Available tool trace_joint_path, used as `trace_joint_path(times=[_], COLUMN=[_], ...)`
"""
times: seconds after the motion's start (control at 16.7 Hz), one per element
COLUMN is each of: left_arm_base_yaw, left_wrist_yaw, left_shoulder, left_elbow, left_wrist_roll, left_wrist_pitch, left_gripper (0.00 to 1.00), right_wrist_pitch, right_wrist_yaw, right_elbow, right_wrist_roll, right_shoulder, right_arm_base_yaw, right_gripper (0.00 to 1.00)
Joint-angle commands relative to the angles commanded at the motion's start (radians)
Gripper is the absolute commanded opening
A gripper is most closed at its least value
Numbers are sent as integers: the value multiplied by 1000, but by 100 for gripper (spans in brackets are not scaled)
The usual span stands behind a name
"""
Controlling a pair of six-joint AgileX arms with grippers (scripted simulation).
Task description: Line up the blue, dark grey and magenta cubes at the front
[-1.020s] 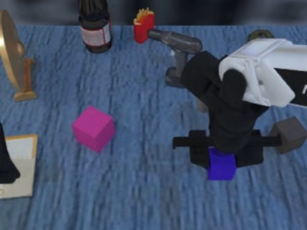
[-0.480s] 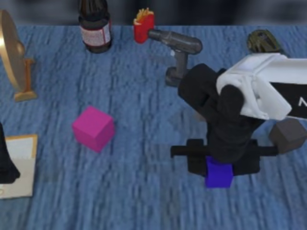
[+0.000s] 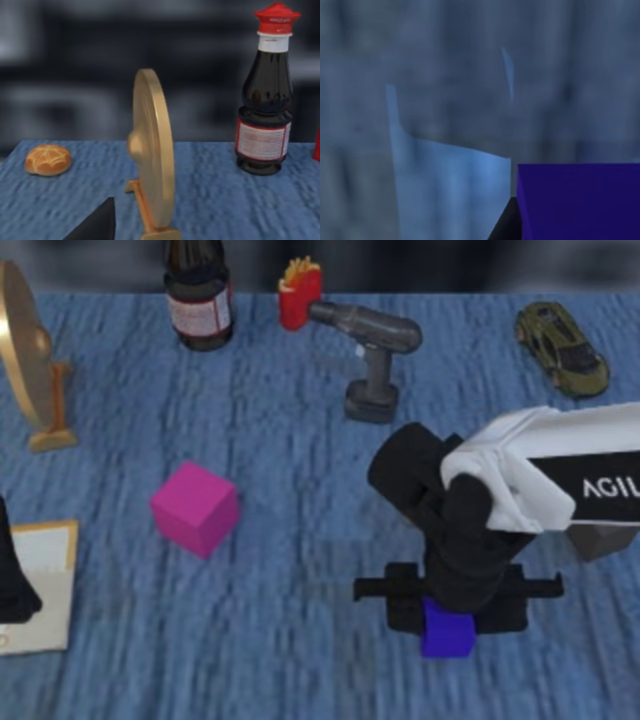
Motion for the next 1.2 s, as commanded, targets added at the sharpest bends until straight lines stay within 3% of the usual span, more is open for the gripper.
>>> trace_joint_path(times=[0.12,0.9,1.2], left_arm_base_yaw=[0,0,0], left_wrist_yaw=[0,0,0], left_shoulder=[0,0,0], left_elbow=[0,0,0], left_wrist_roll=[0,0,0], left_wrist_pitch=[0,0,0], left_gripper=[100,100,100], right_wrist_pitch=[0,0,0], right_wrist_yaw=[0,0,0], right_elbow=[0,0,0], right_wrist_roll=[0,0,0], right_shoulder=[0,0,0], right_arm_base_yaw=[0,0,0], right_gripper=[0,98,100])
